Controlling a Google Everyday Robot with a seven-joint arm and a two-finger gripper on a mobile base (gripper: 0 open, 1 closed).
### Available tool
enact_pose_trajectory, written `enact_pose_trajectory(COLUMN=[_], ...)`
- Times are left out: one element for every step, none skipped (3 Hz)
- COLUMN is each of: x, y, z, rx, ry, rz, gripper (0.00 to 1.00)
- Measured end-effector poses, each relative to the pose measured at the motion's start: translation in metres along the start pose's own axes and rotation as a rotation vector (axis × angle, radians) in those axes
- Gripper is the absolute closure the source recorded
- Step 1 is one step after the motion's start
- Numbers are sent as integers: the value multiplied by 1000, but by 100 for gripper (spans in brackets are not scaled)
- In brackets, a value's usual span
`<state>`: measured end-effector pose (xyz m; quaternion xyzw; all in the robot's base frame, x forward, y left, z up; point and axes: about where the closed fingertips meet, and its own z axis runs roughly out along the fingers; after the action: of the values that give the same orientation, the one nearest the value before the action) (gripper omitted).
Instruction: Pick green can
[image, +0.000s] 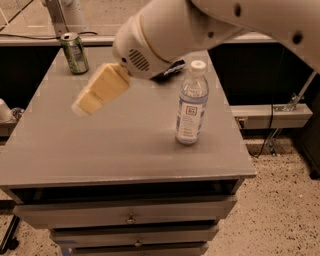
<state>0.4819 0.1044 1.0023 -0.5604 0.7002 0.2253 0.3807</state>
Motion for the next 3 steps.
enact_pose_trajectory(x=[34, 62, 75], y=[6, -13, -45], z=[5, 23, 33], rx=[39, 115, 182], ry=[-59, -142, -243], rz=[33, 53, 61], gripper=[0, 0, 0])
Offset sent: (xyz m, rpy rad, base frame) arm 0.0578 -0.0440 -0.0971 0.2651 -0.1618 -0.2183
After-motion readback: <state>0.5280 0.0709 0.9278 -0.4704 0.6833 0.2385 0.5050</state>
